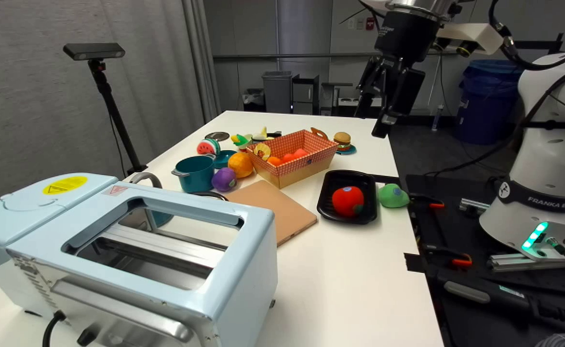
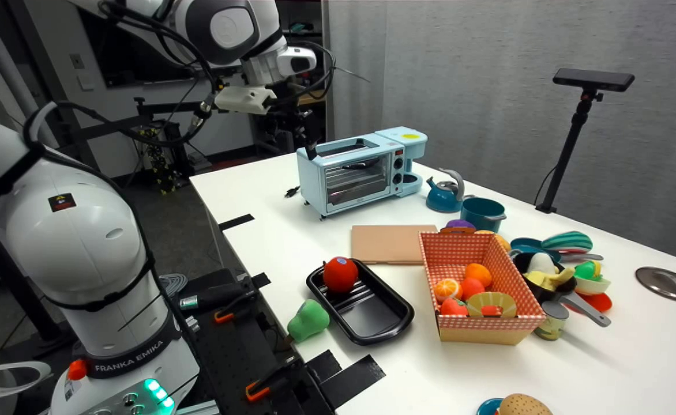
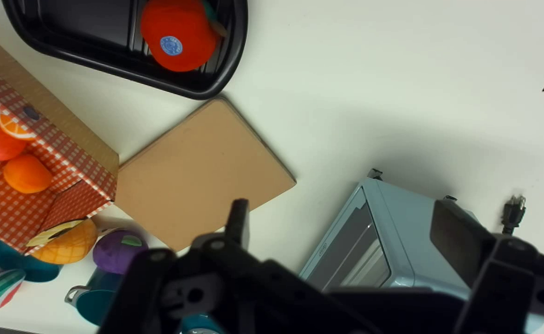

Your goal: Put the orange plush toy in the box

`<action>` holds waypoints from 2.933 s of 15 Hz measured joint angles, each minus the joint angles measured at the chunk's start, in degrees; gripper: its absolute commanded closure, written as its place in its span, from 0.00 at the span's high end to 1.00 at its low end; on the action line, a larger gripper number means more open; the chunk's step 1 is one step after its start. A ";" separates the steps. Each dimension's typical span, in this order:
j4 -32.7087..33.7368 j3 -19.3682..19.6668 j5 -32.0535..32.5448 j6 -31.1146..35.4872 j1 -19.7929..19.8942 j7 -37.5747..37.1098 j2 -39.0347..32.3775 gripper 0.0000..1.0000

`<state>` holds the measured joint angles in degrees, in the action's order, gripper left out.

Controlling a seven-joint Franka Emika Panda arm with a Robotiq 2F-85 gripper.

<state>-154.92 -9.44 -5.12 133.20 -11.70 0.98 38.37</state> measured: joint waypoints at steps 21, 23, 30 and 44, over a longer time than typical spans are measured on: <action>0.00 0.00 0.00 0.00 0.00 0.00 0.00 1.00; 0.00 0.00 0.00 0.00 0.00 0.00 0.00 1.00; 0.00 0.09 0.00 0.00 -0.08 0.09 -0.32 1.00; -2.51 -3.03 -0.01 -2.80 -0.39 -4.70 -0.49 1.00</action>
<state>-157.43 -12.47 -5.13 130.40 -12.09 -3.72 37.88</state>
